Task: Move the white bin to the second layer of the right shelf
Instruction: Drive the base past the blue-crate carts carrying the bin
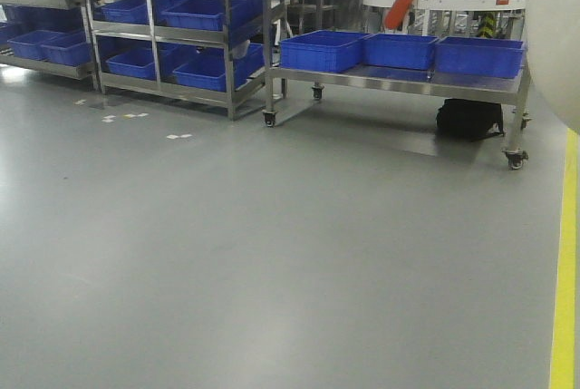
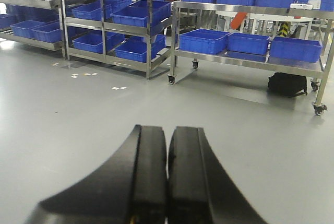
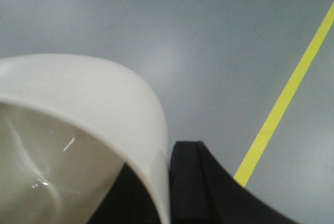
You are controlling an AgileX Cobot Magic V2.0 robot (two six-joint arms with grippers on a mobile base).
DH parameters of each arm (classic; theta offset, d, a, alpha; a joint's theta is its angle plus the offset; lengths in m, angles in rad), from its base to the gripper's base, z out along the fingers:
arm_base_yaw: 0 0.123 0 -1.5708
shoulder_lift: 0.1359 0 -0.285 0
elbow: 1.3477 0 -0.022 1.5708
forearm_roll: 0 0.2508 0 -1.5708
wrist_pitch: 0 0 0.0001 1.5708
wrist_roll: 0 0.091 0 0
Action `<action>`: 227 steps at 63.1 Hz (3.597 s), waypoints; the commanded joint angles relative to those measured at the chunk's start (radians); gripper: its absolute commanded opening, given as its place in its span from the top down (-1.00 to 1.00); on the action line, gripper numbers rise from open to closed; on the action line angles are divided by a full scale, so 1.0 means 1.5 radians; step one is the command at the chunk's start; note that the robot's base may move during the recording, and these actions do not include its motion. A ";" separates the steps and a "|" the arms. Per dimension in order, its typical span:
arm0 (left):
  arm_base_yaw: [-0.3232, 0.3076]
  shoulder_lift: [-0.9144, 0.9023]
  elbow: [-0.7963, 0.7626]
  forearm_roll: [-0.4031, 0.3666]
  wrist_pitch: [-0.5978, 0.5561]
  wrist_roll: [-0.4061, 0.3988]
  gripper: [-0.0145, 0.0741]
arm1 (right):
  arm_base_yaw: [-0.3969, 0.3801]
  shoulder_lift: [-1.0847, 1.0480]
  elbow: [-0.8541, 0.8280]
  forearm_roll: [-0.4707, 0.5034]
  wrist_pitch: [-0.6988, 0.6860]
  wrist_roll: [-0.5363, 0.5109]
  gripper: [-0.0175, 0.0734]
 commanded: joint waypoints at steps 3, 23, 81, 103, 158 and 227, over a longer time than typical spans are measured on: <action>-0.004 -0.002 0.025 -0.001 -0.055 -0.005 0.48 | -0.005 0.004 -0.019 -0.004 -0.062 0.001 0.51; -0.004 -0.002 0.025 -0.001 -0.055 -0.005 0.48 | -0.005 0.004 -0.019 -0.004 -0.062 0.001 0.51; -0.004 -0.002 0.025 -0.001 -0.055 -0.005 0.48 | -0.005 0.004 -0.019 -0.004 -0.062 0.001 0.51; -0.004 -0.002 0.025 -0.001 -0.055 -0.005 0.48 | -0.005 0.004 -0.019 -0.004 -0.062 0.001 0.51; -0.004 -0.002 0.025 -0.001 -0.055 -0.005 0.48 | -0.005 0.004 -0.019 -0.004 -0.062 0.001 0.51; -0.004 -0.002 0.025 -0.001 -0.055 -0.005 0.48 | -0.005 0.004 -0.019 -0.004 -0.062 0.001 0.51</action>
